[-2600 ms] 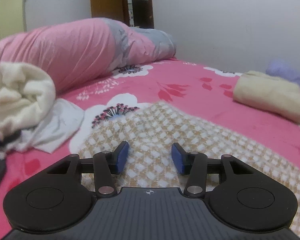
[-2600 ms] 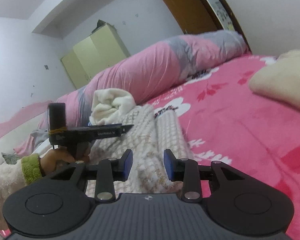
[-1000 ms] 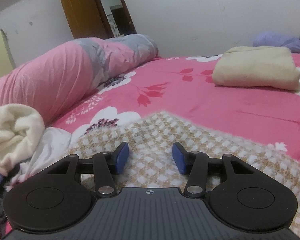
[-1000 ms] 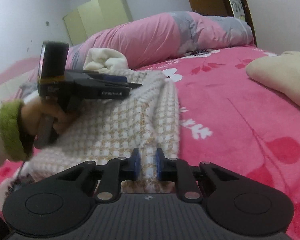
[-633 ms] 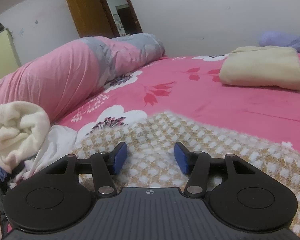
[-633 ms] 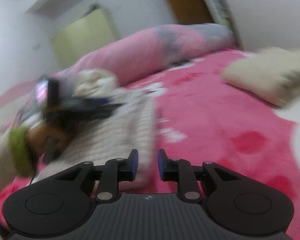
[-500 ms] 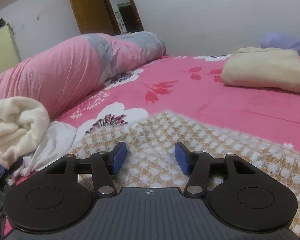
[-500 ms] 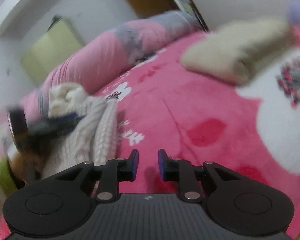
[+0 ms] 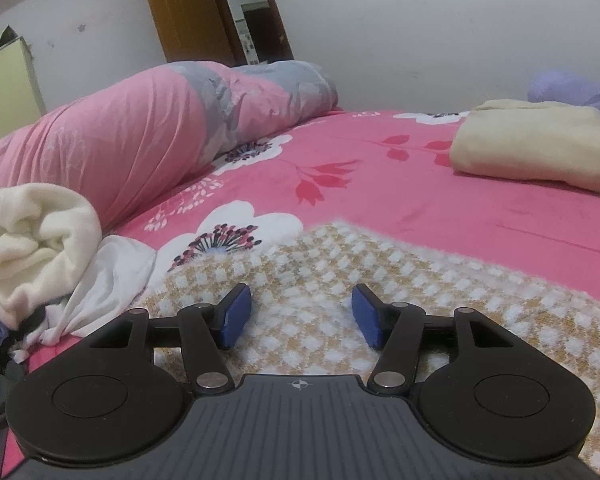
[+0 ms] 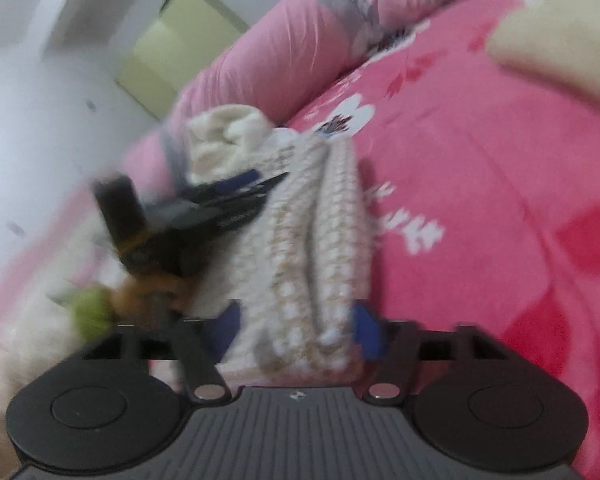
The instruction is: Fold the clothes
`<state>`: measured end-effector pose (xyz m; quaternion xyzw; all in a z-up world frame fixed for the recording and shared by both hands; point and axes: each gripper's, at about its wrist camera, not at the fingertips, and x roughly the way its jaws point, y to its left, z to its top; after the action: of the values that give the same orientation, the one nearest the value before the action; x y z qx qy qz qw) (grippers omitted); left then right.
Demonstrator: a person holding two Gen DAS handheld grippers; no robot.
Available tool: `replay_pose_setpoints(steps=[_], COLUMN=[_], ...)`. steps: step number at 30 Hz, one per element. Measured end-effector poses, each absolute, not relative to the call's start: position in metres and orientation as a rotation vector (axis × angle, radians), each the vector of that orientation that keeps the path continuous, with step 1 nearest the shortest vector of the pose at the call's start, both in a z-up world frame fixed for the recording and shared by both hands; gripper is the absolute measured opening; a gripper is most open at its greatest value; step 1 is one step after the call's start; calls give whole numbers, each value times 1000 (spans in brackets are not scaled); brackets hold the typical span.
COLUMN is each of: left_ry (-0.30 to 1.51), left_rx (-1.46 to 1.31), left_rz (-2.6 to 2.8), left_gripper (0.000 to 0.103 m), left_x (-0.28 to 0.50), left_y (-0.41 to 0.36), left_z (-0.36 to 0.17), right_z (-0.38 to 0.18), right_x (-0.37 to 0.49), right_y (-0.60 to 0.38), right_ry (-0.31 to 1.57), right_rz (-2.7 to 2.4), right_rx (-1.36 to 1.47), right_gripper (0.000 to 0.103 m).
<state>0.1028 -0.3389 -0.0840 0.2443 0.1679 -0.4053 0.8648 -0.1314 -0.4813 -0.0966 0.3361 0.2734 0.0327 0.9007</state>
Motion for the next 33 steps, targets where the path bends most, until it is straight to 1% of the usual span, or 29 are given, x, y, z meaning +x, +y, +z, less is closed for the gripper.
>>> replay_pose_setpoints(steps=[1, 2, 9, 10, 11, 12, 13, 14, 15, 16, 18, 19, 21, 23, 24, 26, 27, 28, 33], left_ry=[353, 354, 350, 336, 322, 313, 306, 307, 313, 319, 328, 333, 341, 351, 355, 364, 372, 381, 372], left_rx=[509, 507, 513, 526, 540, 551, 562, 564, 559, 551, 539, 532, 520, 505, 498, 483, 473, 464, 468], left_rz=[-848, -845, -834, -827, -821, -816, -812, -811, -814, -817, -824, -828, -836, -843, -847, -855, -864, -874, -865], left_gripper=[57, 57, 57, 57, 57, 57, 57, 57, 57, 57, 57, 57, 57, 57, 57, 57, 57, 57, 57], left_x=[104, 106, 108, 105, 101, 99, 97, 97, 99, 100, 103, 104, 106, 108, 109, 111, 112, 113, 109], left_y=[-338, -337, -337, -338, -339, -340, -341, -342, -341, -341, -340, -339, -338, -337, -336, -334, -334, -333, -331], left_z=[-84, -83, -84, -84, -85, -85, -86, -86, -86, -85, -85, -85, -84, -84, -84, -84, -84, -85, -78], right_z=[-94, -94, -105, -106, -108, -110, -111, -113, -114, -109, -77, -62, -40, -33, -39, -75, -95, -105, -110], right_x=[-128, -128, -146, -149, -151, -154, -157, -159, -162, -166, -174, -174, -163, -144, -130, -97, -81, -73, -72], right_y=[-476, -475, -482, -483, -484, -485, -486, -487, -488, -487, -476, -468, -444, -417, -407, -405, -407, -410, -435], right_ry=[571, 570, 523, 516, 510, 503, 496, 489, 483, 467, 398, 364, 304, 267, 284, 413, 487, 522, 521], right_rz=[44, 30, 5, 2, -2, -5, -9, -12, -16, -34, -93, -109, -114, -110, -105, -113, -121, -121, -86], right_rx=[656, 641, 692, 700, 707, 714, 722, 729, 736, 708, 562, 494, 346, 193, 138, 125, 131, 156, 348], right_gripper=[28, 25, 23, 24, 28, 30, 33, 41, 42, 42, 41, 40, 37, 35, 35, 29, 31, 31, 32])
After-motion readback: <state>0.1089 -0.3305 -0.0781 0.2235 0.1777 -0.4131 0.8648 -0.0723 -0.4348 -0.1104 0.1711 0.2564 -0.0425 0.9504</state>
